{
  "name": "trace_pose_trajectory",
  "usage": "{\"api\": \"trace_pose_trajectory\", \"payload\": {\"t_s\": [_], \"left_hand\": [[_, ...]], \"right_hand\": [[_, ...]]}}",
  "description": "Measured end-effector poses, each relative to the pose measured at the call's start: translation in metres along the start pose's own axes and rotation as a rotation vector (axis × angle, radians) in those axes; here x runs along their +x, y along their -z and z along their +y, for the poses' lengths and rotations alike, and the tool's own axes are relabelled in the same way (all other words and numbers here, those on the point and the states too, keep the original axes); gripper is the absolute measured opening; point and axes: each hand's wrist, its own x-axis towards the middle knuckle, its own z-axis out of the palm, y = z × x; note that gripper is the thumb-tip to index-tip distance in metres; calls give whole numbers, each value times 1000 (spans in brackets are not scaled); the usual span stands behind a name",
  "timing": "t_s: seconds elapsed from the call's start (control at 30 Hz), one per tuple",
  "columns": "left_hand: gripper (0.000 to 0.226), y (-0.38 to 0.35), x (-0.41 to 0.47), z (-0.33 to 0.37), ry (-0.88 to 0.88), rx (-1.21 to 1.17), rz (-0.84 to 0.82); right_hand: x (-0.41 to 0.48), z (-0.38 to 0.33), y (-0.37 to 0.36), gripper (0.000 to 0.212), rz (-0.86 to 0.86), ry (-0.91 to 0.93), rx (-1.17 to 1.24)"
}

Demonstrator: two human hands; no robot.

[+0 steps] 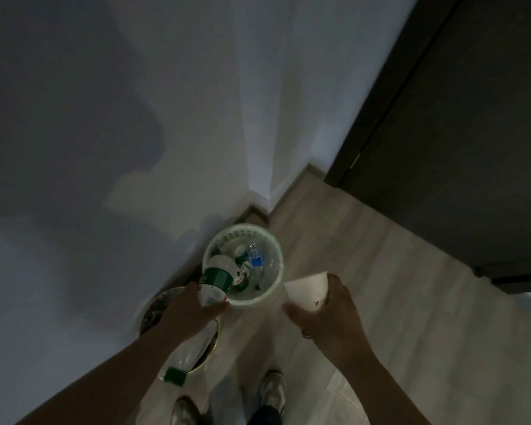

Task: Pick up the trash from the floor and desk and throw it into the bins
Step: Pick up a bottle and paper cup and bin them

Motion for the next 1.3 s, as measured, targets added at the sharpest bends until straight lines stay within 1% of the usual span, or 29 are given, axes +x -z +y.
{"api": "trace_pose_trajectory", "payload": {"t_s": [0.13, 0.27, 0.4, 0.53, 0.7, 0.8, 0.87, 0.9, 1.03, 1.17, 1.3], "left_hand": [[77, -39, 69, -13, 47, 79, -68], [80, -80, 133, -24, 22, 95, -105], [71, -105, 181, -18, -18, 194, -83], [77, -116, 210, -15, -101, 235, -59], [55, -115, 205, -26, -153, 317, -52], [58, -111, 193, -42, -163, 381, -55], [60, -108, 184, -55, -172, 401, -51], [59, -105, 179, -62, -174, 402, -50], [45, -88, 156, -94, -146, 365, -59], [52, -69, 132, -139, -122, 454, -126], [46, -52, 108, -185, -81, 418, -125]], "right_hand": [[48, 51, -34, 81, -5, -55, -29], [80, 95, -63, 78, -7, -70, -59], [97, 124, -86, 80, -16, -60, -132], [106, 138, -102, 78, -23, -70, -156], [105, 138, -114, 80, -37, -82, -152], [101, 131, -121, 83, -66, -67, -180], [98, 125, -127, 80, -88, -63, -214], [96, 123, -130, 80, -96, -57, -224], [84, 108, -145, 79, -156, -23, -305], [65, 95, -170, 84, -204, 36, -403], [46, 88, -207, 84, -290, 31, -464]]}}
